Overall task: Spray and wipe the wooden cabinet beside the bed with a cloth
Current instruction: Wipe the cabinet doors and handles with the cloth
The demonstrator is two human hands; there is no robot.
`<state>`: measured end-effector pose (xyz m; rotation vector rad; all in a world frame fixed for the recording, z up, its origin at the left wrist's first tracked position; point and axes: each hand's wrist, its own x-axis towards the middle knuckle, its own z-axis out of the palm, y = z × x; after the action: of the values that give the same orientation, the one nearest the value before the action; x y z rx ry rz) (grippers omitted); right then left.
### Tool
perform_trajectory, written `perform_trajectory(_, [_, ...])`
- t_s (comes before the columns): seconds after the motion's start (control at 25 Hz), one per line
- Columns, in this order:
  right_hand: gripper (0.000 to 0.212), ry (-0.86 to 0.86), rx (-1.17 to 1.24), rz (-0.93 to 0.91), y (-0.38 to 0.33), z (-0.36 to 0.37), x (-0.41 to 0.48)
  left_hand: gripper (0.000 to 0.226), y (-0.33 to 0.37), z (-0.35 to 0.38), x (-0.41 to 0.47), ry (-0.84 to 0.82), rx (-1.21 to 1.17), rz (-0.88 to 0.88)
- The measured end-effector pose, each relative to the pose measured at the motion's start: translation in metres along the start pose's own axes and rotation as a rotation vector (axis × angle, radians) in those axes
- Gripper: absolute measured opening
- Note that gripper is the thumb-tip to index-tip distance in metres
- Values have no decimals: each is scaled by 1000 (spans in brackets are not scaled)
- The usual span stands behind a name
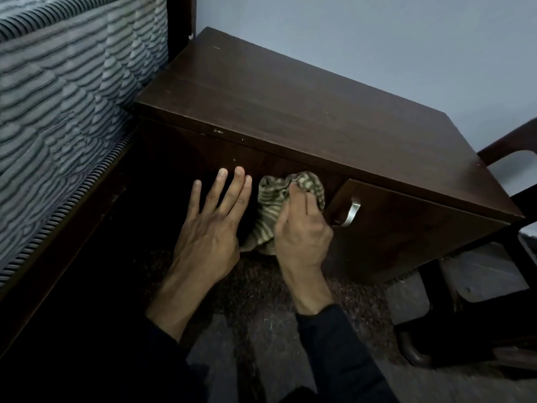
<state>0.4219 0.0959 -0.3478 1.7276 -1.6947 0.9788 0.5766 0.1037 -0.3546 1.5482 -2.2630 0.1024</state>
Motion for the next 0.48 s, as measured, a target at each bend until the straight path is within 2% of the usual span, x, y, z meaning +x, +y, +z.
perform_trajectory(0.08, [30,-207,-54,40,3,12,-28,103,1,0,1,3,-5,-6])
perform_trajectory(0.16, [35,-523,-70,250,21,12,-66,106,0,-2,0,-2,2,-11])
perform_trajectory(0.2, [32,-584,-56,331,33,10,-79,106,0,-2,-1,2,7,-9])
perform_trajectory(0.24, [26,-541,-7,339,43,7,-86,106,-1,-3,-1,4,10,-7])
perform_trajectory(0.28, [23,-423,84,290,51,3,-87,106,-1,-2,-1,3,14,-5])
perform_trajectory(0.4, [30,64,334,137,41,-3,-54,107,1,1,-1,-8,19,-17])
perform_trajectory(0.48, [27,200,374,174,28,3,-18,108,3,2,1,0,27,-15])
